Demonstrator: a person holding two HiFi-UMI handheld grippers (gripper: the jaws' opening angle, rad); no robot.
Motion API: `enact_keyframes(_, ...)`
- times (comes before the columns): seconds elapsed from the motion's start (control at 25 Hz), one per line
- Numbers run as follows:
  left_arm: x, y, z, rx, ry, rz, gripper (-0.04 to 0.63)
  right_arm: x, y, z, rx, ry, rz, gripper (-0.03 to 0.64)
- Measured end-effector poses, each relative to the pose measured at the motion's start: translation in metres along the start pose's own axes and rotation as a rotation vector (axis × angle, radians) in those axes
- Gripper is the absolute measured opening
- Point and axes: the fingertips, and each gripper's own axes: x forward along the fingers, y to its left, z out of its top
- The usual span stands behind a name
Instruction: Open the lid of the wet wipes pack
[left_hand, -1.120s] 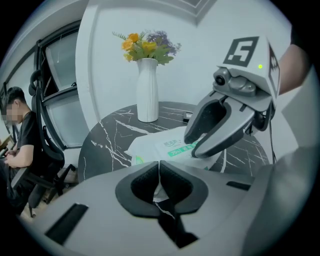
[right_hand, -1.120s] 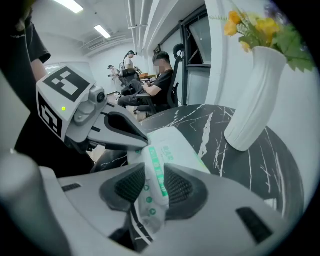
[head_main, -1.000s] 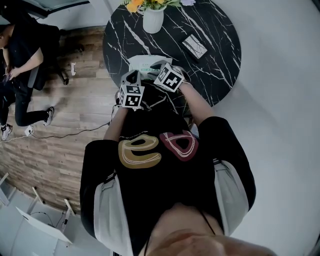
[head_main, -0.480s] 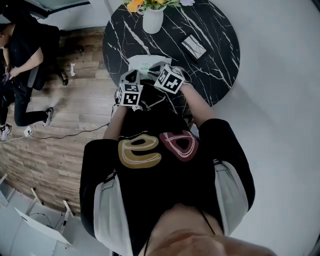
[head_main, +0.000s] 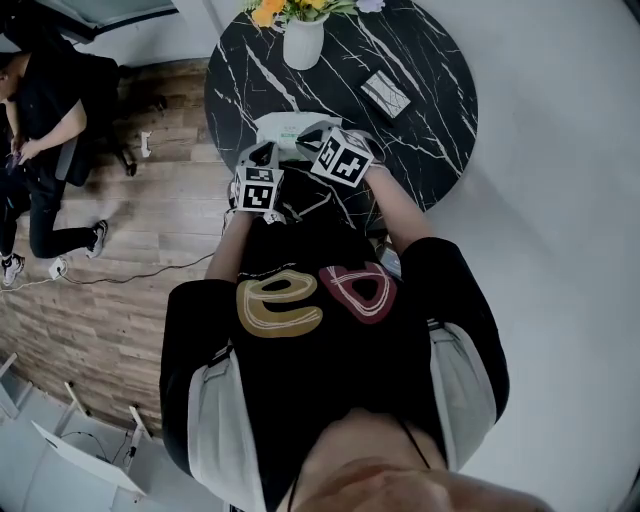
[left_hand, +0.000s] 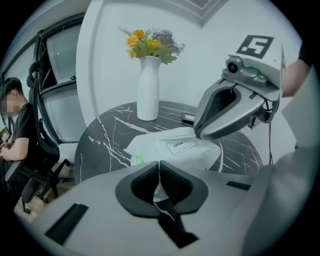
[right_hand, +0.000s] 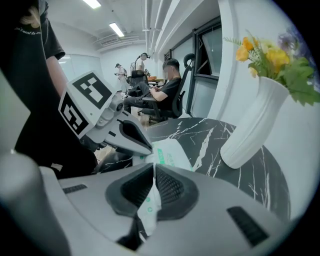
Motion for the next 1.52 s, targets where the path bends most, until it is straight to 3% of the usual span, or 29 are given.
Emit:
enact_keyframes(0.6, -0.001, 0.000, -0.001, -0.020, -0.002, -0.008, 0.021, -0.015, -0.023, 0.014, -0.026, -0.018, -0.063, 0.017)
enact_keyframes(1.52, 0.000, -0.002, 0.000, 0.039, 0.016, -0.038, 0.023, -0.011, -0.069, 0.025, 0.009, -0.025, -0.119, 0.018)
